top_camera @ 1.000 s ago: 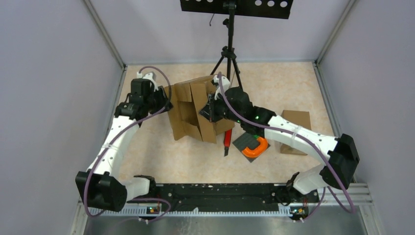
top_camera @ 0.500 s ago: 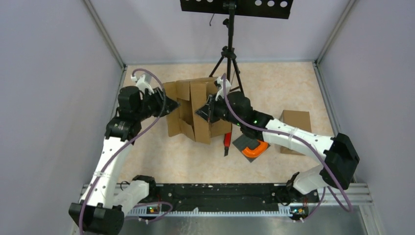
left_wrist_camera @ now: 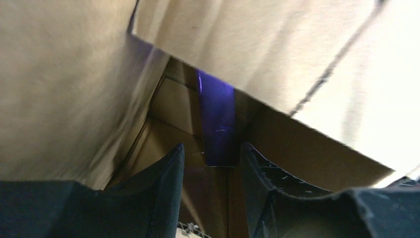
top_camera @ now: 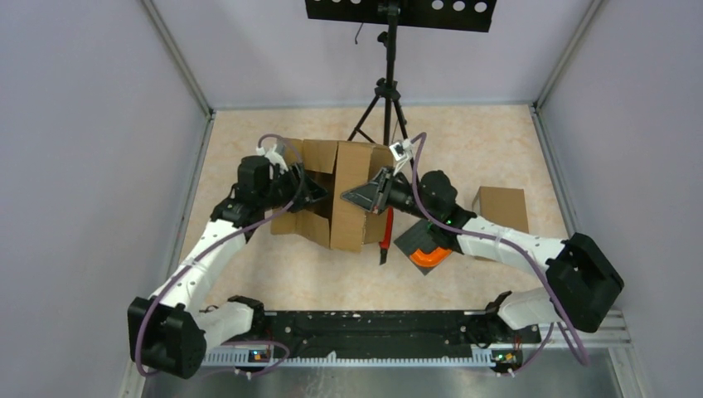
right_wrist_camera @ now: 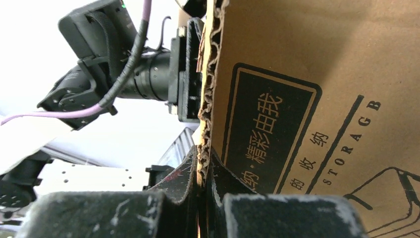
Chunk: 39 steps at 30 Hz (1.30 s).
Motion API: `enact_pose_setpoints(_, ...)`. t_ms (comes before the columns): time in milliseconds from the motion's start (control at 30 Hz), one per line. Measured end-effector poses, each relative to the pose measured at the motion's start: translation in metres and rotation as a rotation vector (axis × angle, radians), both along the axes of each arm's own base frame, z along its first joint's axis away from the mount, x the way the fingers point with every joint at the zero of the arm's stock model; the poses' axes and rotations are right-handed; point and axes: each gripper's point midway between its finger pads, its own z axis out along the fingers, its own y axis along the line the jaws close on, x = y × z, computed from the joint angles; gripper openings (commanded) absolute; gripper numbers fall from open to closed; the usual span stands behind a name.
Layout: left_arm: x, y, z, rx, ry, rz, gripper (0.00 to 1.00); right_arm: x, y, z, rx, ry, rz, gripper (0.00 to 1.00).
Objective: Unpack the express box
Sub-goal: Open the express box at the center of the board.
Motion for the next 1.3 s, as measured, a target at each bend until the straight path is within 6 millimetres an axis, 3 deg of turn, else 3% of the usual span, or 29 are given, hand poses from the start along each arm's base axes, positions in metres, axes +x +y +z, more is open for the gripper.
enact_pose_setpoints(167, -0.002, -0.021, -0.021, 0.086, 0.037, -0.036, 0.6, -0.003, -0.016, -0.006, 0.096, 0.034, 0.032, 0.0)
enact_pose_setpoints(333, 0.003, -0.04, -0.024, 0.205, 0.017, -0.044, 0.69, -0.015, -0.032, -0.012, 0.131, 0.052, 0.016, 0.0)
enact_pose_setpoints(500, 0.01, -0.058, -0.029, 0.287, -0.003, -0.05, 0.75, -0.018, -0.056, -0.017, 0.124, 0.074, -0.074, 0.0)
enact_pose_setpoints(700, 0.02, -0.092, -0.029, 0.379, -0.052, -0.046, 0.8, -0.009, -0.086, -0.022, 0.048, 0.144, -0.249, 0.0)
enact_pose_setpoints(1033, 0.035, -0.138, -0.066, 0.541, -0.069, -0.035, 0.71, 0.003, -0.136, -0.048, -0.136, 0.254, -0.511, 0.0)
enact_pose_setpoints(1133, 0.038, -0.145, -0.082, 0.561, -0.043, -0.043, 0.68, 0.002, -0.144, -0.063, -0.189, 0.287, -0.543, 0.0)
enact_pose_setpoints(1300, 0.04, -0.147, -0.117, 0.623, 0.012, -0.048, 0.63, 0.003, -0.148, -0.064, -0.218, 0.299, -0.566, 0.0)
